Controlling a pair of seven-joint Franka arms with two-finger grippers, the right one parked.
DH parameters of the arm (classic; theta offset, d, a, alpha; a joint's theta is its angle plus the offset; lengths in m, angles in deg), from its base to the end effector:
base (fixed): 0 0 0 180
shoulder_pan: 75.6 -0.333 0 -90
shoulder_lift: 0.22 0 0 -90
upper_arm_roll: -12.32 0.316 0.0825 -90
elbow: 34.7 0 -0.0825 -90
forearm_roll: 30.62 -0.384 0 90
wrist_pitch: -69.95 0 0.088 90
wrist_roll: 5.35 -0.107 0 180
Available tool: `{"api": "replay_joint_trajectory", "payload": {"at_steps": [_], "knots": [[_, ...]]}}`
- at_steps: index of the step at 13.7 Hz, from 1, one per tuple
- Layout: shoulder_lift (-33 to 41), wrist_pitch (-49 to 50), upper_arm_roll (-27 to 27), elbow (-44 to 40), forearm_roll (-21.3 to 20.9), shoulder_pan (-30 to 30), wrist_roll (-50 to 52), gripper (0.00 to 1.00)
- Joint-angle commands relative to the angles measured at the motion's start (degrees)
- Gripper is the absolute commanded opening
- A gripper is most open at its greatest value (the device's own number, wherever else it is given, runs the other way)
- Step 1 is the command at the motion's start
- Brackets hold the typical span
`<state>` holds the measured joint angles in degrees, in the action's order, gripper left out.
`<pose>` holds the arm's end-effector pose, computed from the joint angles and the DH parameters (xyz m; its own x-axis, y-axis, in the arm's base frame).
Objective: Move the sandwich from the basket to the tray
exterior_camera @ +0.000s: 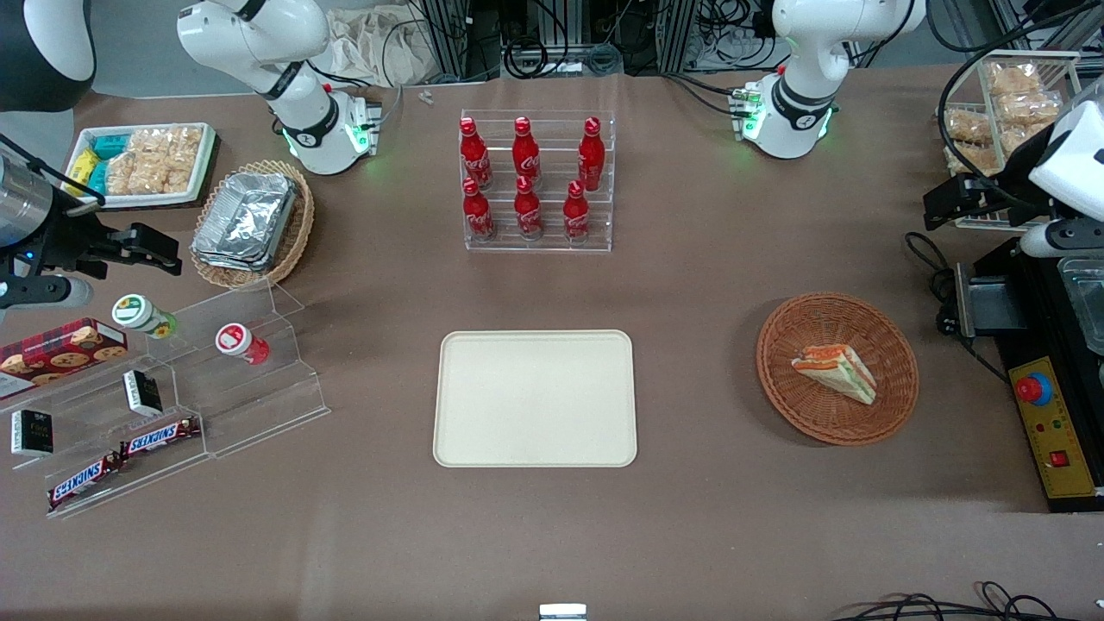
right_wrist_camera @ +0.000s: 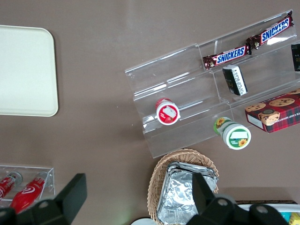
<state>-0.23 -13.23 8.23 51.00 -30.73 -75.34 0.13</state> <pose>0.5410 -0.0409 0.6492 0.9988 0.0200 -0.0438 0.0198 -0.9998 -0.0061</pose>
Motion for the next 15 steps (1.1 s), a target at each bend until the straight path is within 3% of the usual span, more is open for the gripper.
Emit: {"api": "replay_joint_trajectory", "payload": {"at_steps": [1, 8, 10, 15], "knots": [[1.6, 0.7, -0.5, 0.3, -0.4, -0.7, 0.4, 1.00], [1.2, 0.7, -0.6, 0.3, 0.6, -0.6, 11.3, 1.00], [1.1, 0.7, -0.1, 0.6, 3.8, -0.8, 14.2, 1.00], [-0.8, -1.4, 0.0, 4.0, 4.0, -0.8, 24.9, 1.00]]}}
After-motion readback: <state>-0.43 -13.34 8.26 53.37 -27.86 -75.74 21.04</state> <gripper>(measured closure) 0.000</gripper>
